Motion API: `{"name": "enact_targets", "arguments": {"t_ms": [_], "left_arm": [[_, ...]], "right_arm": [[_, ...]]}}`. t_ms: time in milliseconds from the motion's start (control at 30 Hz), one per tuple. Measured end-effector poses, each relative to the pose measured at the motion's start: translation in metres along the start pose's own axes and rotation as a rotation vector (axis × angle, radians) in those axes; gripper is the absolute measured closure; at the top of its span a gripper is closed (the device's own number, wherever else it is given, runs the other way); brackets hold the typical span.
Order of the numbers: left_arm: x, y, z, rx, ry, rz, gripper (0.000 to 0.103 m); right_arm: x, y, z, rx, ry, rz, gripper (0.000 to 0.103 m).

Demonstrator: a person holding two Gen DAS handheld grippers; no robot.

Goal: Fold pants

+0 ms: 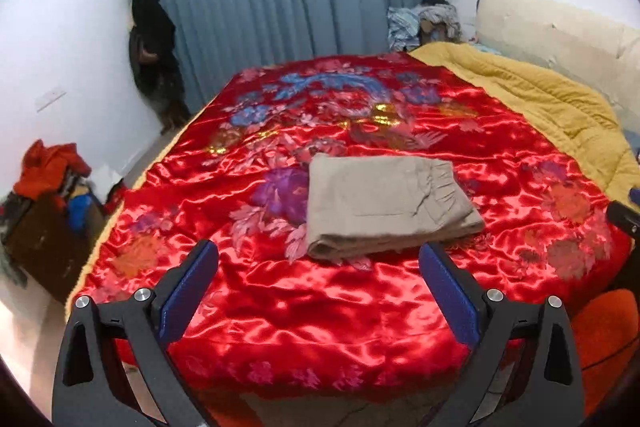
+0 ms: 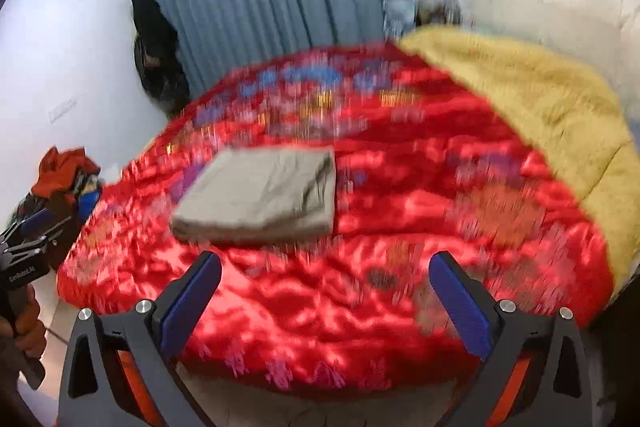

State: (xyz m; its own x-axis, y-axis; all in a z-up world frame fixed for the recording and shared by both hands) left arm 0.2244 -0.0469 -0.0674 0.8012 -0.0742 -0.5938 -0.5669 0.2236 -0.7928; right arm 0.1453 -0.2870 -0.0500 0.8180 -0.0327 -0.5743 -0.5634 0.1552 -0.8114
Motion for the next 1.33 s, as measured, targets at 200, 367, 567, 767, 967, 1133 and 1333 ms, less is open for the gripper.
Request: {"name": "enact_targets", "arguments": {"t_ms": [200, 367, 567, 767, 967, 1133, 1333], "left_arm": [[0.003, 0.009, -0.009, -0.013, -0.006, 0.104, 0.002], [0.007, 0.022, -0.01, -0.04, 0.018, 0.17, 0.002], [0.012, 0.028, -0.009, -0.048, 0.014, 0.209, 0.002], [0.015, 0.029, -0.011, -0.046, 0.022, 0.224, 0.003], [0.015, 0.029, -0.016, -0.033, 0.031, 0.226, 0.003], [0.015, 0.029, -0.015, -0.058, 0.07, 0.239, 0.003], [0.004, 0.026, -0.018, -0.058, 0.085, 0.184, 0.002]], "right_arm": [[0.003, -0.008, 0.029, -0.105, 0.065, 0.097, 0.0], [0.012, 0.004, 0.042, -0.076, 0.042, 0.185, 0.0], [0.014, 0.01, 0.051, -0.084, 0.031, 0.23, 0.0], [0.013, 0.013, 0.057, -0.125, 0.037, 0.253, 0.0], [0.014, 0.017, 0.058, -0.128, 0.037, 0.268, 0.0], [0.014, 0.016, 0.058, -0.131, 0.041, 0.264, 0.0], [0.013, 0.015, 0.058, -0.125, 0.035, 0.264, 0.0]]}}
Point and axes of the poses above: each gripper's, at about its wrist camera, not at the fingertips, and x roughly the way its jaws point, z to its left, y to its underside, the point moved 4 cm from there along x, roughly the way its jaws point, and after that the axes turned 1 degree about -z, right-handed, at the moved point
